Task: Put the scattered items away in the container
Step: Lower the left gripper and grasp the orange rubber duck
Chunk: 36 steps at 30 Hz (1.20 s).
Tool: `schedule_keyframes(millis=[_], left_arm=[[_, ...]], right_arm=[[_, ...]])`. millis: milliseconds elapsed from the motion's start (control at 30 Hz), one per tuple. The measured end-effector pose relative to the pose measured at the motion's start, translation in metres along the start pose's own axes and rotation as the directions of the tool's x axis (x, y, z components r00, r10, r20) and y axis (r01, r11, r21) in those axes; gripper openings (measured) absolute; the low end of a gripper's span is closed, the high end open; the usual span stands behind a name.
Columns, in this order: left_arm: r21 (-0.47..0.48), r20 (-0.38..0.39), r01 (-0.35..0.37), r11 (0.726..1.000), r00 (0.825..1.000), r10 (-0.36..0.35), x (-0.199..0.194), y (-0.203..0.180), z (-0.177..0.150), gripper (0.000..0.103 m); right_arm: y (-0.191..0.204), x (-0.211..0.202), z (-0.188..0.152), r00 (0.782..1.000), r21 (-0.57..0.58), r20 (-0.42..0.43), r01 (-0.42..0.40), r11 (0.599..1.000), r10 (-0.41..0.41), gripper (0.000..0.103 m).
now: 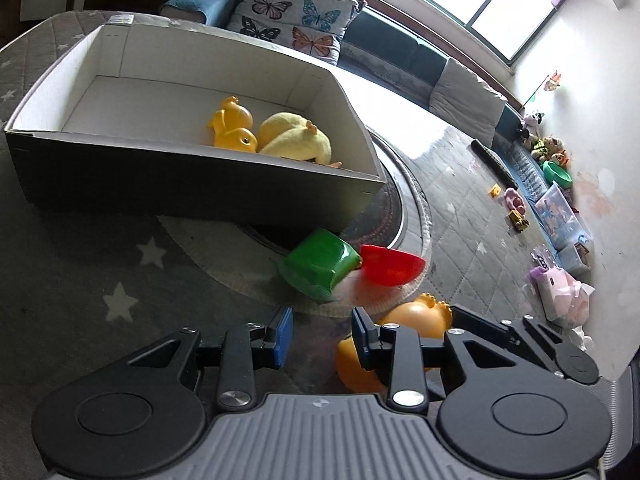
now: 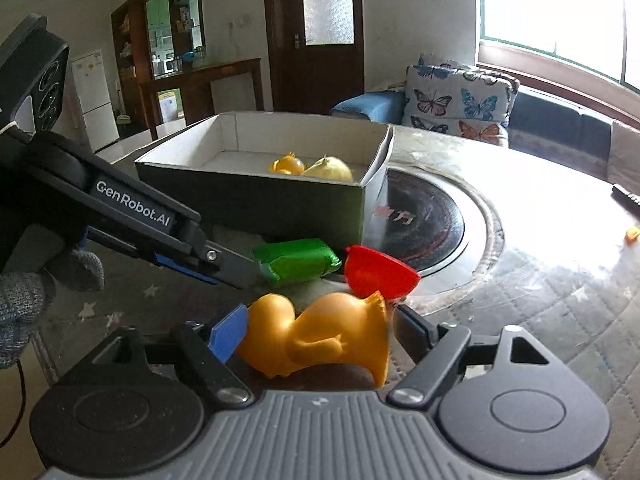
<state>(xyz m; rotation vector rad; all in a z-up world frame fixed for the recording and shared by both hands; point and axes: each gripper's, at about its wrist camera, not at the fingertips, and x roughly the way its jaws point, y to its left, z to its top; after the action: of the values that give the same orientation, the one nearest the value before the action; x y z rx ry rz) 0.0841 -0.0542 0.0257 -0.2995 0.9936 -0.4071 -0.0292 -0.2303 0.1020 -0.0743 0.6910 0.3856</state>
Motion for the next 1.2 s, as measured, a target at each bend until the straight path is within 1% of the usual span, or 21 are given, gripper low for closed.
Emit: schedule_keyframes(millis=[167,333,533,667,900,1000,1067,1133,1200], left_arm=[[0.005,-0.015,0.006,1.0,1.0,-0.006,0.002,-0.002,-0.005,0.035],[0.003,-0.012,0.009,1.0,1.0,-0.009,0.001,-0.002,-0.007,0.035],[0.001,-0.004,0.009,1.0,1.0,-0.009,-0.004,0.0,-0.008,0.035],[-0.005,-0.009,0.027,1.0,1.0,-0.027,-0.006,-0.001,-0.007,0.035],[-0.037,-0.024,0.065,0.997,0.998,-0.066,-0.005,-0.002,-0.01,0.035],[-0.064,-0.033,0.084,0.994,0.996,-0.086,-0.004,-0.002,-0.011,0.035],[-0.083,-0.034,0.093,0.992,0.995,-0.096,-0.003,-0.002,-0.013,0.037],[-0.107,-0.024,0.093,0.99,0.995,-0.096,-0.003,-0.001,-0.014,0.038],[-0.124,-0.017,0.091,0.988,0.995,-0.094,-0.003,0.0,-0.015,0.038]], right_arm=[[0.005,-0.002,-0.005,1.0,-0.006,-0.004,0.001,1.0,-0.001,0.082],[0.011,-0.011,-0.009,1.0,-0.019,-0.016,-0.003,1.0,0.003,0.083],[0.023,-0.026,-0.017,0.999,-0.046,-0.033,-0.038,0.998,0.037,0.083],[0.029,-0.034,-0.021,0.997,-0.057,-0.044,-0.065,0.996,0.063,0.082],[0.022,-0.028,-0.02,0.999,-0.074,-0.051,-0.015,0.997,0.011,0.081],[0.021,-0.022,-0.018,0.999,-0.103,-0.053,-0.008,0.995,0.002,0.079],[0.021,-0.017,-0.017,0.998,-0.123,-0.057,-0.003,0.992,-0.004,0.074],[0.02,-0.012,-0.015,0.998,-0.136,-0.062,-0.004,0.991,-0.005,0.065],[0.019,-0.008,-0.014,0.998,-0.141,-0.066,-0.01,0.99,0.001,0.066]])
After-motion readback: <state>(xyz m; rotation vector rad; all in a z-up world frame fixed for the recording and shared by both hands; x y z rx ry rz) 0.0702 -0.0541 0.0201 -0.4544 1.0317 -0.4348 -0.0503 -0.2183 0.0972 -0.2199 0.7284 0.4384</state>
